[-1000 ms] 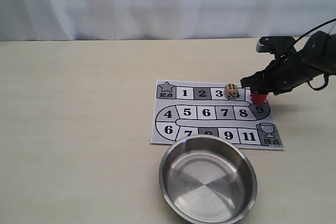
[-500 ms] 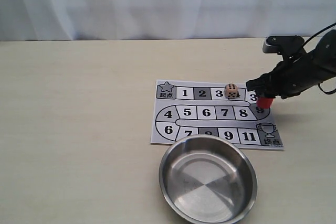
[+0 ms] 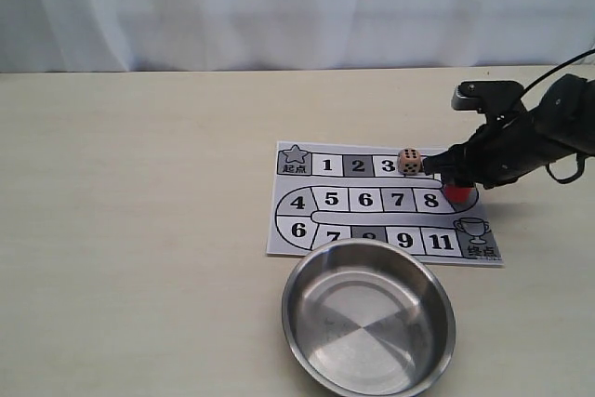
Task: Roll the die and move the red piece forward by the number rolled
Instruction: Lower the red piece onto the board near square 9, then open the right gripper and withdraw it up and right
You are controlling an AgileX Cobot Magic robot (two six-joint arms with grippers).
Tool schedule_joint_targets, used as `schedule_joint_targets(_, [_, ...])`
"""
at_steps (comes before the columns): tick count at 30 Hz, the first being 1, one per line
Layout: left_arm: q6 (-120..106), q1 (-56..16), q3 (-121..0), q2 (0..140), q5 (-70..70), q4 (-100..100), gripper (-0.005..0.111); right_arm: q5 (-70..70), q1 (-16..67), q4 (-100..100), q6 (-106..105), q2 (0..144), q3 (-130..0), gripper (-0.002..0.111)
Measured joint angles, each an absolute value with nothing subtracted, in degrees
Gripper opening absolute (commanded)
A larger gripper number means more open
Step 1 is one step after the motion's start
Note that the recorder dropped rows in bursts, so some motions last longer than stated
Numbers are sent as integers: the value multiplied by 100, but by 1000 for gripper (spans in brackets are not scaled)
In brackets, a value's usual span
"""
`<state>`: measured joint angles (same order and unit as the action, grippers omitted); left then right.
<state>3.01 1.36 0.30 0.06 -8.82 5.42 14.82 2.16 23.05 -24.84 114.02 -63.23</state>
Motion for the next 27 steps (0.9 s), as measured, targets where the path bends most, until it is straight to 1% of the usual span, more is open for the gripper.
schedule_joint_targets(4, [292, 136, 30, 6, -882, 542, 0, 1371, 216, 2188, -2484, 11431, -6323, 5])
schedule_joint_targets(6, [292, 136, 30, 6, -882, 542, 0, 1371, 216, 2176, -2484, 11435, -6323, 10])
schedule_joint_targets(8, [292, 136, 30, 6, -882, 542, 0, 1361, 216, 2177, -2484, 11435, -6323, 20])
schedule_joint_targets(13, [292, 136, 30, 6, -882, 542, 0, 1361, 216, 2188, -2484, 11435, -6323, 49])
schedule_joint_targets(16, [292, 136, 30, 6, -882, 542, 0, 1376, 216, 2200, -2459, 11460, -6323, 64])
schedule_joint_targets(18, [292, 136, 30, 6, -882, 542, 0, 1400, 216, 2200, -2459, 11470, -6323, 71])
schedule_joint_targets(20, [292, 136, 30, 6, -882, 542, 0, 1399, 216, 2200, -2447, 11470, -6323, 73])
schedule_joint_targets(24, [292, 136, 30, 6, -882, 542, 0, 1387, 216, 2200, -2351, 11343, -6323, 73])
schedule_joint_targets(27, [292, 136, 30, 6, -882, 542, 0, 1369, 216, 2200, -2330, 11144, -6323, 70])
